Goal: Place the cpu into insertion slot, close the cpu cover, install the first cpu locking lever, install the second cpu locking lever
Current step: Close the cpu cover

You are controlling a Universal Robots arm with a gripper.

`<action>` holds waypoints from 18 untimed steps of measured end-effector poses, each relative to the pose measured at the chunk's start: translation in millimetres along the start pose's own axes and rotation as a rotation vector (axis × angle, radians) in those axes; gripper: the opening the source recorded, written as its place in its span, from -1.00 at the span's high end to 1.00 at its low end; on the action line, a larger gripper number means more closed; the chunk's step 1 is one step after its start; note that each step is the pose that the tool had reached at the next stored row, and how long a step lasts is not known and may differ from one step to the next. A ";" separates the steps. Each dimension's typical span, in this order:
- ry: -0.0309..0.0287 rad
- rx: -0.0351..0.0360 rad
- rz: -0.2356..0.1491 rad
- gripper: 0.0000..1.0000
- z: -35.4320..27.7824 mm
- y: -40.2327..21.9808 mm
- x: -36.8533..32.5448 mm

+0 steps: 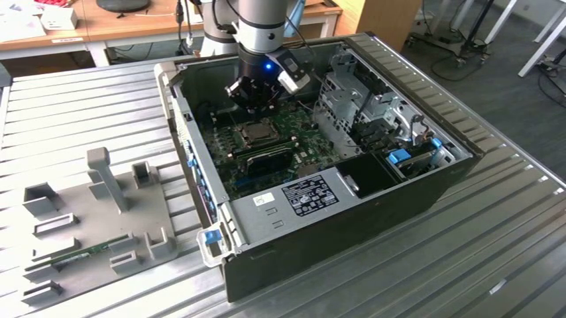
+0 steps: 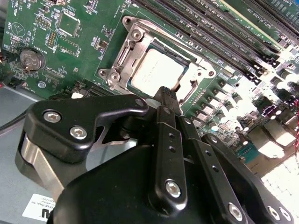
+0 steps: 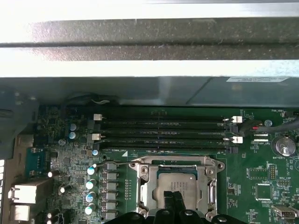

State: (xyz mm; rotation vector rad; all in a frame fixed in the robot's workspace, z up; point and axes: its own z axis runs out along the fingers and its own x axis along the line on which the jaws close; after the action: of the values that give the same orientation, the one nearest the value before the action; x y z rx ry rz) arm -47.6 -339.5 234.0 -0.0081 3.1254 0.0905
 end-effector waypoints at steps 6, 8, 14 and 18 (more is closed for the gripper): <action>-0.0036 -0.0024 -0.005 0.80 0.2 0.1 0.0; -0.0041 -0.0024 -0.007 0.80 0.1 0.0 0.0; -0.0042 -0.0025 -0.010 0.80 0.3 0.0 0.4; -0.0047 -0.0025 -0.020 0.80 0.8 0.0 1.5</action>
State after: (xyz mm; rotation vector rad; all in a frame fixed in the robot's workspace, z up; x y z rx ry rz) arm -49.2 -339.5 233.2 -0.0395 3.1198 0.0940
